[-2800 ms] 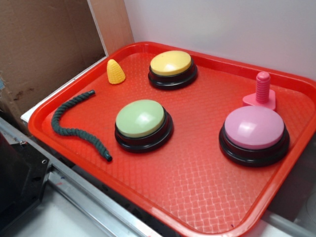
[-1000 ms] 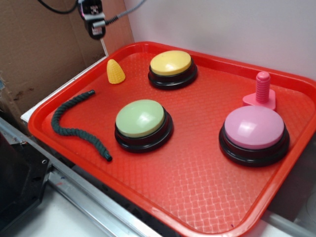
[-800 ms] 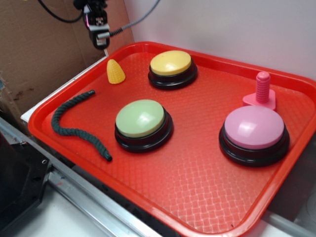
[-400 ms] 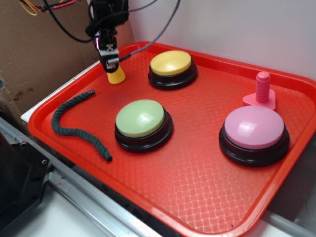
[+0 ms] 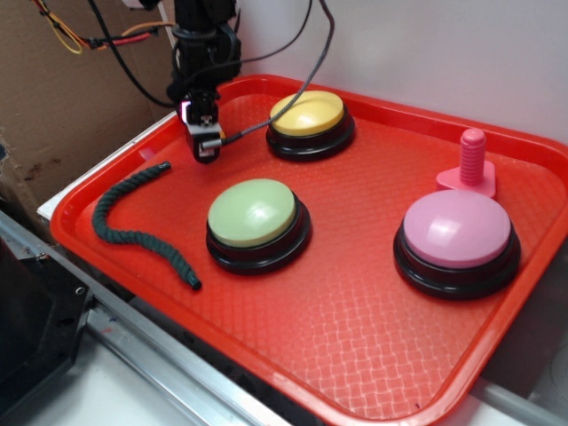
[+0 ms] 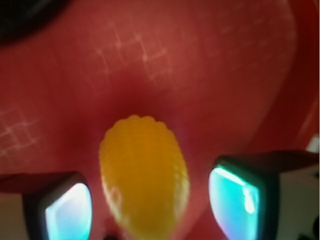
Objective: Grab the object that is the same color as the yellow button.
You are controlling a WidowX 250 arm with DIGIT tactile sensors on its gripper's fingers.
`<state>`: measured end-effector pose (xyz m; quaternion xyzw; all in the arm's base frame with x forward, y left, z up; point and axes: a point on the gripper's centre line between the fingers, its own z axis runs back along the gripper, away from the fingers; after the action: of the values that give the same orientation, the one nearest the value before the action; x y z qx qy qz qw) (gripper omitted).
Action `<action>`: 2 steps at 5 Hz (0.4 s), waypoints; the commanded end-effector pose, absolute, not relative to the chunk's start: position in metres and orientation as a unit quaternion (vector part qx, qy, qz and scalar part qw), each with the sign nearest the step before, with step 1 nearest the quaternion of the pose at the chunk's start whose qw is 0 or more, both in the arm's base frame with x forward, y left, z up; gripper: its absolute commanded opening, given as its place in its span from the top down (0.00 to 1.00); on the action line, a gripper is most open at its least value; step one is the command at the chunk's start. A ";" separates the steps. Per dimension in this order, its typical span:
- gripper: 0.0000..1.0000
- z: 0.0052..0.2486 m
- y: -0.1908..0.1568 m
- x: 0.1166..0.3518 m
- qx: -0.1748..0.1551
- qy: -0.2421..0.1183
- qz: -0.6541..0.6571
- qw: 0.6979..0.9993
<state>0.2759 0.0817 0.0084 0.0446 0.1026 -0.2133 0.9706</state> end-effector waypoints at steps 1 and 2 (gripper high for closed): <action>1.00 0.002 0.072 0.279 0.044 0.092 -0.208 0.973; 1.00 0.017 0.072 0.272 0.055 0.082 -0.195 0.976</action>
<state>0.2638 0.0761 0.0032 0.0421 0.1085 -0.1988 0.9731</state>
